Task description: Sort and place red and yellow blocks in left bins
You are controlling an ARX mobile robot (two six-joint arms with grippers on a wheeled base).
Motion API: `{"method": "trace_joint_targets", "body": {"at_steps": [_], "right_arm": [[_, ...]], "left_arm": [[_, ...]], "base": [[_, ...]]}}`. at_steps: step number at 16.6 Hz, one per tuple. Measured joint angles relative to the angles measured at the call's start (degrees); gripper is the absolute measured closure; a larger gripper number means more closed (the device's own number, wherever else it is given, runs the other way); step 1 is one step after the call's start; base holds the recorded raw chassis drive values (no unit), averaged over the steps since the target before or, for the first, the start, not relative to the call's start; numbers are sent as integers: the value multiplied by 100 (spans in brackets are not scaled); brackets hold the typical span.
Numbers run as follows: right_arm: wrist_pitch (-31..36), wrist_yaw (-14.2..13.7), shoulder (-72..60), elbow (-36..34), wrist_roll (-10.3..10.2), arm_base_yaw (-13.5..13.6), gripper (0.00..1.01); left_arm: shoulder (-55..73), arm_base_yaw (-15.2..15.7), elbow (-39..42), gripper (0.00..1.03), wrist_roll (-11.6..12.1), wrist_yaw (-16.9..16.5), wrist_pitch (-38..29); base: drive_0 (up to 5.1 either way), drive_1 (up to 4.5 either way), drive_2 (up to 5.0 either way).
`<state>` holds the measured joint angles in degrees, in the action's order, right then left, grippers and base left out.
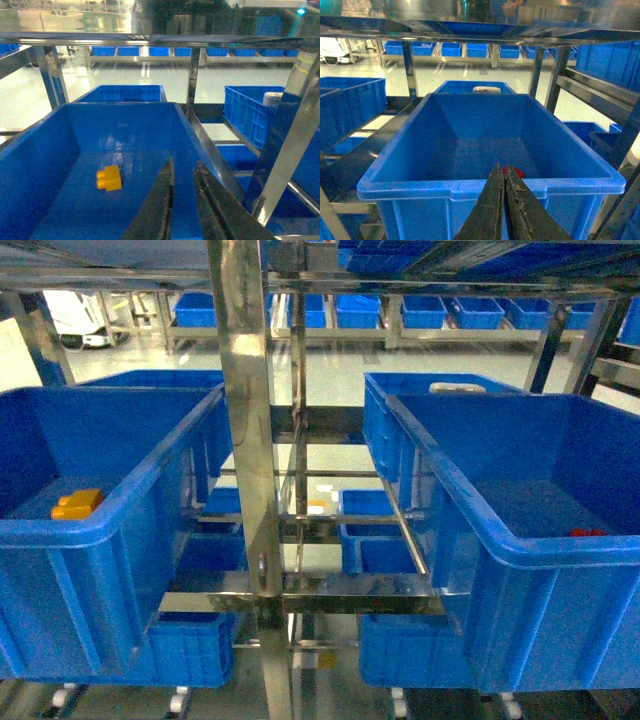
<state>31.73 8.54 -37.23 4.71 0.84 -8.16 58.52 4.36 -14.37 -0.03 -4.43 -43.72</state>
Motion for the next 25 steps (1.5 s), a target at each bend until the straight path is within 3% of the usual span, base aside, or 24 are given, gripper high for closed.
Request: {"method": "trace_joint_targets", "body": {"at_steps": [1,2,3,4,9,10,16,18,25], "right_arm": [[-179,-136,306,-90,-7,125,99],[-330,-236,514,-149,-9,203,99],[-522,-625,734,-195,-11,520,99],[-597,-758,975,-275,-20,846,99],[-1298,-837,1843,-398,-22,815,99],[-1460,-839,2020,-398,-22,815,99],[-2188,-839,2732,-398,-22,815,99],[-3156,-841,3707,-393,-22,815,99],[-3195,-839,3694,-393,-22,815,99]], "left_arm": [[-293,-136,243,102,-9,199,59],[-533,-409,404,101,0,404,136],[-765,-474,557,101,4,382,216],[-1047,-424,719,101,2,452,352],[-2293,-437,1147,101,2,446,1141],[-2323,-437,1342,101,2,446,859],[-3716,-437,1355,101,2,446,2258],[-4092,-437,1355,101,2,448,2610],[-4701,-437,1355,101,2,448,3204]], "base": [[0,0,0],[0,0,0],[0,0,0],[0,0,0],[0,0,0],[0,0,0],[0,0,0],[0,0,0],[0,0,0]]}}
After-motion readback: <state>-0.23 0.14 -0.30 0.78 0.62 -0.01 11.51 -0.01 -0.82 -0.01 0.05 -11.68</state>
